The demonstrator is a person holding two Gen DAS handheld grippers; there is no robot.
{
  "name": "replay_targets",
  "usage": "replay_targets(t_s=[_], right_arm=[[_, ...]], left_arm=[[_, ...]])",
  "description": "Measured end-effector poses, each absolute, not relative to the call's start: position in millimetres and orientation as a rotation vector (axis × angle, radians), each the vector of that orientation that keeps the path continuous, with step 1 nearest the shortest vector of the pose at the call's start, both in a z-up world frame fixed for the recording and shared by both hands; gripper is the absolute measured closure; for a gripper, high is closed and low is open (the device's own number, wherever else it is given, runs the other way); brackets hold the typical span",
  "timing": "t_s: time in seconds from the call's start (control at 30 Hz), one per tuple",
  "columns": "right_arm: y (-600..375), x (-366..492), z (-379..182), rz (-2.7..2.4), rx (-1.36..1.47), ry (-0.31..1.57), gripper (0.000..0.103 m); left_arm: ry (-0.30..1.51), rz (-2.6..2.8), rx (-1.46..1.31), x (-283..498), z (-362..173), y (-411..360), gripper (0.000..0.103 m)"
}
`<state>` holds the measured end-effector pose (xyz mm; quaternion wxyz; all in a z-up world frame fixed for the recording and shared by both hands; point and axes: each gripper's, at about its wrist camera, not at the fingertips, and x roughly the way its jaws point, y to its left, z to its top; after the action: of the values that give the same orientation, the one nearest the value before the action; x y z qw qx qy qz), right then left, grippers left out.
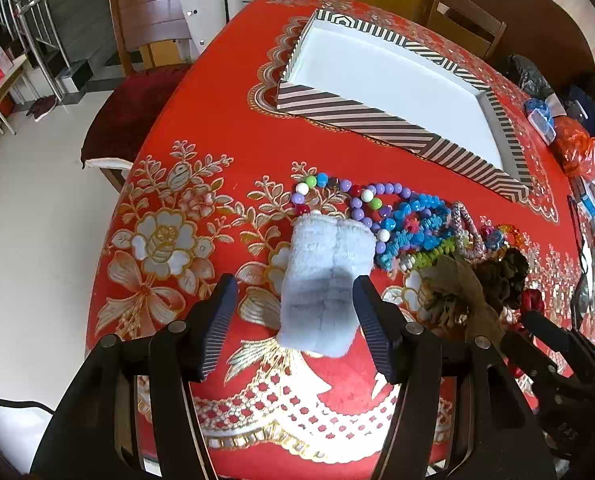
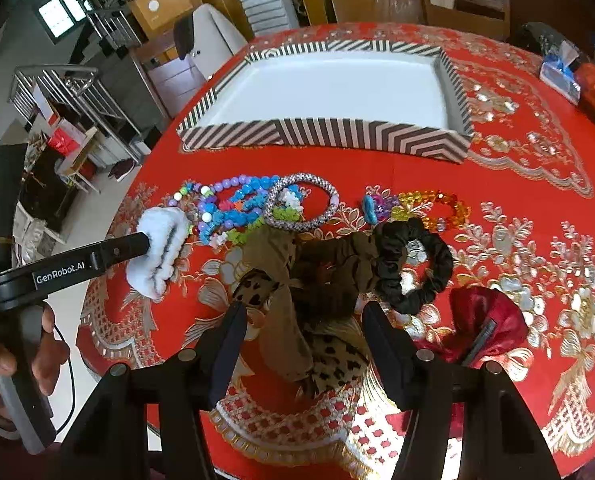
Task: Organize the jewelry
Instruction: 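Close left gripper on white scrunchie while right gripper grasps brown leopard bow scrunchie, then carry both scrunchies into the striped tray and open both grippers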
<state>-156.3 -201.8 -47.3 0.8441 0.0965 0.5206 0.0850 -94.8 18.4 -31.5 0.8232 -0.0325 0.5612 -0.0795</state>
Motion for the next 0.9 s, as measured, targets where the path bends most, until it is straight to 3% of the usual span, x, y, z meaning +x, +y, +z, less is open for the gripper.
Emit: replay_targets(t_s=[0.3,0.53,0.7,0.77,0.83,0.9], right_arm=[[-181,-136,-60,0.22,0.106,1.131,0.048],[-191,-129,-73,0.261,0.161,1.142,0.069],[-194,-135,-73,0.321,0.22,1.143,0.083],[-194,-138,-68,0.325,0.238,1.134,0.085],[-197,-143,-57,0.347,0.271,1.113,0.094],[-200,-147,-43,0.359,0.284,1.085,0.094]], left_arm=[[1.213,-0.165,-0.047,-86,-45,11,0.043],[1.229,-0.186,-0.058,-80,-53,5,0.044],[1.237,-0.237,-0.077,-81,-57,1,0.072],[1.227,-0.25,-0.067,-82,-54,-1,0.079],[1.234,-0.268,-0.086,-82,-50,0,0.081],[1.231,-0.276,-0.1,-82,-43,5,0.082]])
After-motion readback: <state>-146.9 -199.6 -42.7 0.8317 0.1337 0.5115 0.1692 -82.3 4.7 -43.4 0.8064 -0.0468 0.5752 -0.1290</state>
